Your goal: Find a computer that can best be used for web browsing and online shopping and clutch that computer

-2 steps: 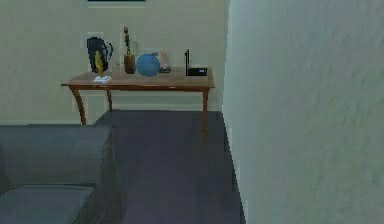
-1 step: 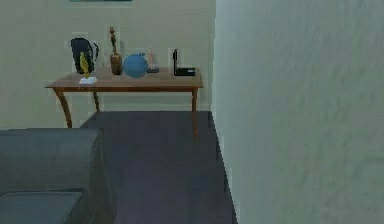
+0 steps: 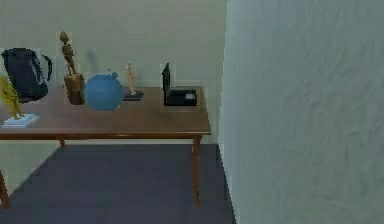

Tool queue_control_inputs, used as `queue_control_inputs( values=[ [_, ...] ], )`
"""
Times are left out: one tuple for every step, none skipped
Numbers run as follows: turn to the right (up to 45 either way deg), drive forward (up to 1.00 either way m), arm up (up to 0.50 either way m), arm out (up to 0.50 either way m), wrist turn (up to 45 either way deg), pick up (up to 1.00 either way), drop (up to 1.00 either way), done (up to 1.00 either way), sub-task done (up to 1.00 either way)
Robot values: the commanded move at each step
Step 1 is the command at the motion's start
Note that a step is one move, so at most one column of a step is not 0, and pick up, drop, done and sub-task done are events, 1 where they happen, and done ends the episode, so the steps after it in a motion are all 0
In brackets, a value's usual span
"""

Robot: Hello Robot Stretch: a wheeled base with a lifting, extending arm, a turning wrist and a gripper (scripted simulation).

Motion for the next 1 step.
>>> queue_control_inputs(
  values=[
    [0.0,0.80,0.00,0.00,0.0,0.00,0.00,0.00,0.00]
  ],
)
